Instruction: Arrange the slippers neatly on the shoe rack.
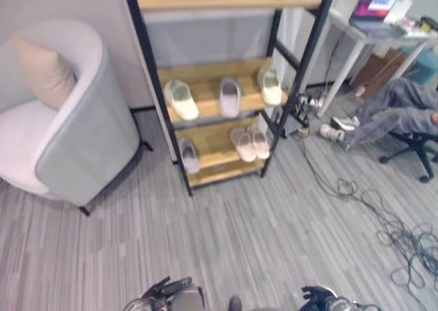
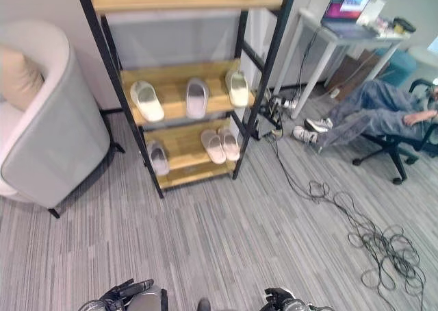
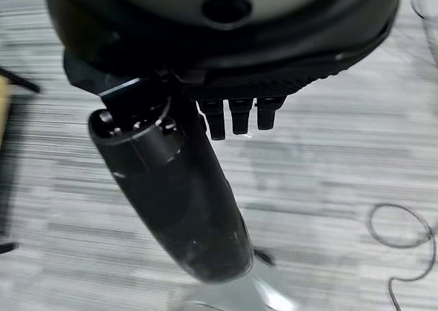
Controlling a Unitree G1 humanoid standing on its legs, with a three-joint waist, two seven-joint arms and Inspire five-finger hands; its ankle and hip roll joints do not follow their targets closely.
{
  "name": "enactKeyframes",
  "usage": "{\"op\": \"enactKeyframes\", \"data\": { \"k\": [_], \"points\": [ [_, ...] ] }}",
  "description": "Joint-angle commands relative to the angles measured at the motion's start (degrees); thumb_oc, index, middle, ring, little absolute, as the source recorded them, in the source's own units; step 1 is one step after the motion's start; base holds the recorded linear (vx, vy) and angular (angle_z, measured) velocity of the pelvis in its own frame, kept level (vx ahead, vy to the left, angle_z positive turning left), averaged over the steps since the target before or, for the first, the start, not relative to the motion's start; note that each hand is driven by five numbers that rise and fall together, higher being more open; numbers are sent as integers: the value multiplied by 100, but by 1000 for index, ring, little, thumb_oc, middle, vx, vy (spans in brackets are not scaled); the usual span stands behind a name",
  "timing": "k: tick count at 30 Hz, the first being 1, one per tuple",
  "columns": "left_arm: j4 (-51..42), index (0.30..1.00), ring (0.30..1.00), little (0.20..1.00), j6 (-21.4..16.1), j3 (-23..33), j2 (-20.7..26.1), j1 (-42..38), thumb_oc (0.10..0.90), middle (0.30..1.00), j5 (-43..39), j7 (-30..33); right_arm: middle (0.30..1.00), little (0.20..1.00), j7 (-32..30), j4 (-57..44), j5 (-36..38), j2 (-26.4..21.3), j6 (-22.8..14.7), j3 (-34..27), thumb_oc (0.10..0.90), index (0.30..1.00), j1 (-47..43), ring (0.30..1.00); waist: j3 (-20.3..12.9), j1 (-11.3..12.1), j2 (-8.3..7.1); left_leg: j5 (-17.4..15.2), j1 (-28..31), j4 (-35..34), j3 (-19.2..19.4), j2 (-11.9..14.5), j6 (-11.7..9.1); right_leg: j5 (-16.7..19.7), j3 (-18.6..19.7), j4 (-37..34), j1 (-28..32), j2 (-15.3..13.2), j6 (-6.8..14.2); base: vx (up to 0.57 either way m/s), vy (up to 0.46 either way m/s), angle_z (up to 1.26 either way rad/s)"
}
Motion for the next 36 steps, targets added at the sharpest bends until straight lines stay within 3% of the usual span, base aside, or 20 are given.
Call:
{"op": "enactKeyframes", "data": {
  "k": [1,3,4,5,6,13,14,15,16,17,19,20,21,24,25,26,28,30,35,36],
  "points": [
    [245,900,900,900,-14,-152,9,359,800,900,252,104,900,900,-228,-33,248,-409,-299,-140,800,900,130,900,-227,271,79,315,820,-1686,-140,-354,90,-300,133,453,-337,-78,836,389,13,-7],
    [258,900,900,900,-18,-179,-16,363,800,900,284,92,900,900,-257,-14,231,-348,-329,-117,800,900,97,900,-218,327,96,495,794,-1964,-215,-385,56,-363,148,420,-198,-46,838,378,31,-1],
    [260,900,900,900,-36,-225,-54,357,800,900,329,77,900,900,-295,7,184,-219,-348,-82,800,900,89,900,-217,435,153,882,677,-2399,-342,-355,-22,-447,260,363,25,39,812,248,39,-6],
    [260,900,900,900,-37,-225,-52,357,800,900,329,77,900,900,-296,8,184,-216,-348,-82,800,900,88,900,-204,439,143,885,702,-2413,-336,-363,-22,-453,264,361,43,29,814,445,127,-27],
    [263,900,900,900,-69,-51,-80,411,800,900,240,131,900,900,-373,-517,10,-88,-568,-51,800,900,737,900,-141,388,163,1072,581,-2673,-349,-269,-49,-498,535,407,162,69,819,206,87,-35],
    [514,900,900,900,19,167,-94,621,800,900,413,158,900,900,-97,-307,-356,401,-407,135,800,900,1344,900,-325,248,91,819,834,-2675,-173,-378,173,-693,826,921,161,-114,997,288,198,-47],
    [496,900,900,900,40,200,-51,610,800,900,381,191,900,900,-81,-248,-425,417,-402,151,800,900,1245,900,-258,269,123,679,936,-2652,-108,-370,279,-475,703,1795,-245,-203,1263,82,89,-64],
    [496,900,900,900,40,200,-50,609,800,900,381,191,900,900,-81,-247,-425,417,-402,151,800,900,1244,900,-258,273,120,676,933,-2648,-103,-373,281,-485,707,1811,-255,-206,1265,198,181,-58],
    [405,900,900,900,42,212,-7,592,800,900,315,213,900,900,-95,-268,-431,418,-411,135,800,900,1206,900,-205,288,145,511,1116,-2617,-51,-433,422,-33,435,2625,-622,-454,1512,168,134,-26],
    [319,900,900,900,37,217,8,575,800,900,224,223,900,900,-103,-309,-412,415,-419,101,800,900,1182,900,-179,267,197,449,1257,-2633,-53,-437,470,199,274,2961,-863,-578,1563,167,134,-15],
    [224,900,900,900,39,214,22,547,800,900,128,232,900,900,-137,-345,-400,404,-430,74,800,900,1169,900,-143,237,233,373,1415,-2660,-59,-447,506,303,120,3104,-1042,-695,1543,108,69,-10],
    [169,900,900,900,33,209,29,512,800,900,46,238,900,900,-162,-367,-378,390,-434,50,800,900,1163,900,-102,191,270,298,1553,-2666,-90,-461,522,255,-21,3079,-1155,-799,1467,252,67,-11],
    [130,900,900,900,-2,134,8,479,800,900,118,209,900,900,-178,-368,-415,364,-433,68,800,900,1132,900,-96,142,324,147,1706,-2691,-157,-452,517,4,-169,2591,-1257,-901,1340,200,27,9],
    [142,900,900,900,-24,64,-16,498,800,900,220,183,900,900,-183,-344,-449,356,-429,55,800,900,1106,900,-78,102,342,50,1795,-2664,-203,-439,483,-23,-163,2087,-1323,-988,1329,197,-55,10],
    [163,900,900,900,-46,24,-49,484,800,900,282,198,900,900,-211,-368,-428,358,-431,41,800,900,1066,900,-69,47,312,-43,1910,-2689,-299,-464,439,231,21,1346,-1417,-1073,1414,139,-73,1],
    [163,900,900,900,-46,24,-49,483,800,900,282,198,900,900,-211,-368,-428,358,-431,41,800,900,1066,900,-66,47,313,-43,1914,-2690,-299,-463,439,232,20,1343,-1412,-1072,1413,259,-143,9],
    [241,900,900,900,-72,15,-86,434,800,900,304,255,900,900,-229,-439,-448,395,-437,73,800,900,1005,900,14,-71,267,-185,2100,-2669,-429,-461,361,590,501,719,-1658,-1140,1559,235,-148,16],
    [296,900,900,900,-72,43,-87,423,800,900,321,267,900,900,-200,-433,-517,430,-413,124,800,900,1005,900,55,-128,234,-309,2244,-2635,-501,-440,298,744,783,530,-1778,-1134,1645,216,-174,15],
    [393,900,900,900,-71,76,-54,533,800,900,441,210,900,900,-144,-349,-719,442,-399,220,800,900,1091,900,-64,-135,142,-444,2472,-2638,-670,-410,215,791,844,473,-1572,-1143,1657,228,-235,33],
    [404,900,900,900,-66,110,-51,590,800,900,421,218,900,900,-127,-359,-763,418,-411,287,800,900,1080,900,-132,-130,167,-424,2572,-2691,-772,-251,121,700,912,646,-1555,-1003,1610,202,-280,28]
  ]
}}
